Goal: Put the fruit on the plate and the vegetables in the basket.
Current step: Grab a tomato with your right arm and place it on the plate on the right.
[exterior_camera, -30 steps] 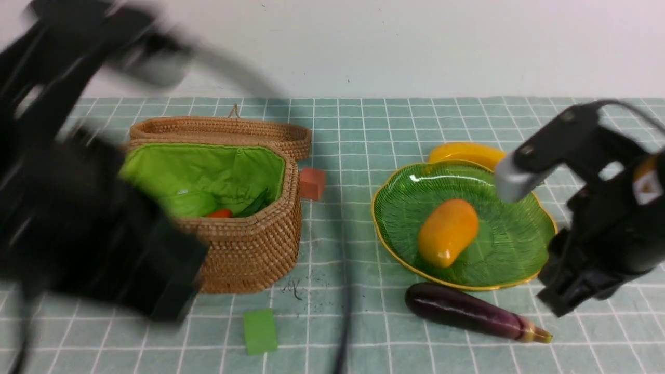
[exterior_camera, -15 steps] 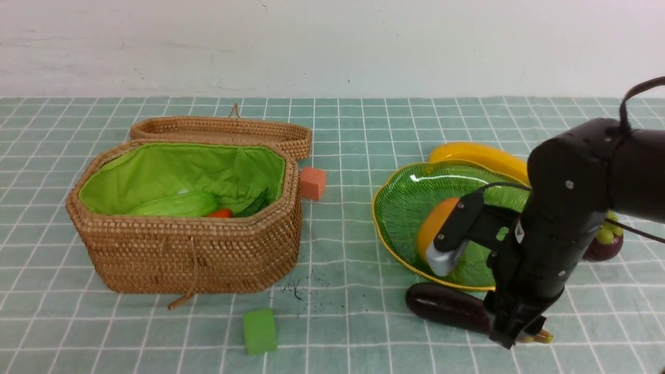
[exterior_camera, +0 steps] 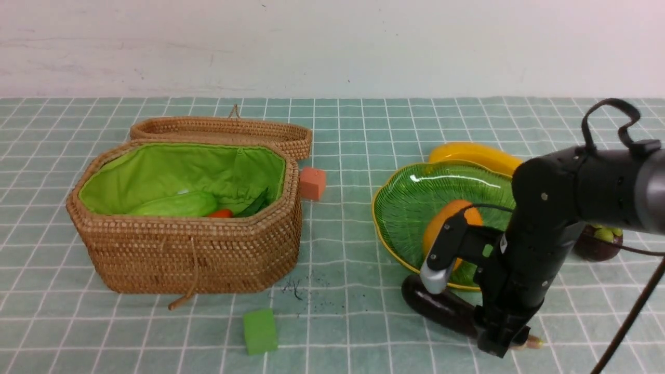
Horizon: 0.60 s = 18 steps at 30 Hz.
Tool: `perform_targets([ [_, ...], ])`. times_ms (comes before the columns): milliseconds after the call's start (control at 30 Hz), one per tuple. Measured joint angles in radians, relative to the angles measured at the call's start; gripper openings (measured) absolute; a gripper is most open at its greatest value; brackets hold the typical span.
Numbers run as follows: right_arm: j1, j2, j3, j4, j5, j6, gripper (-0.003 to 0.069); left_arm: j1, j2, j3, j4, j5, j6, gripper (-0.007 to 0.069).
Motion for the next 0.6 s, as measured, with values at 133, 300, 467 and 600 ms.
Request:
perform_targets([
  [133, 0.0, 0.037, -0.006, 0.036, 0.003, -0.02, 0.041, 0.0, 0.0, 0.0, -0.001, 0.0, 0.0, -0.0013],
  [300, 0.0, 0.04, -0.01, 0.045, 0.007, -0.031, 0.0351, 0.0, 0.0, 0.0, -0.003, 0.0, 0.0, -0.0013],
  [467, 0.016, -0.006, -0.008, 0.066, 0.081, -0.033, 0.0307, 0.0, 0.0, 0.0, -0.004, -0.013, 0.0, -0.0013],
  [600, 0.045, -0.132, -0.012, 0.081, 0.13, 0.008, 0.0307, 0.0, 0.0, 0.0, -0.004, -0.07, 0.0, -0.0013],
])
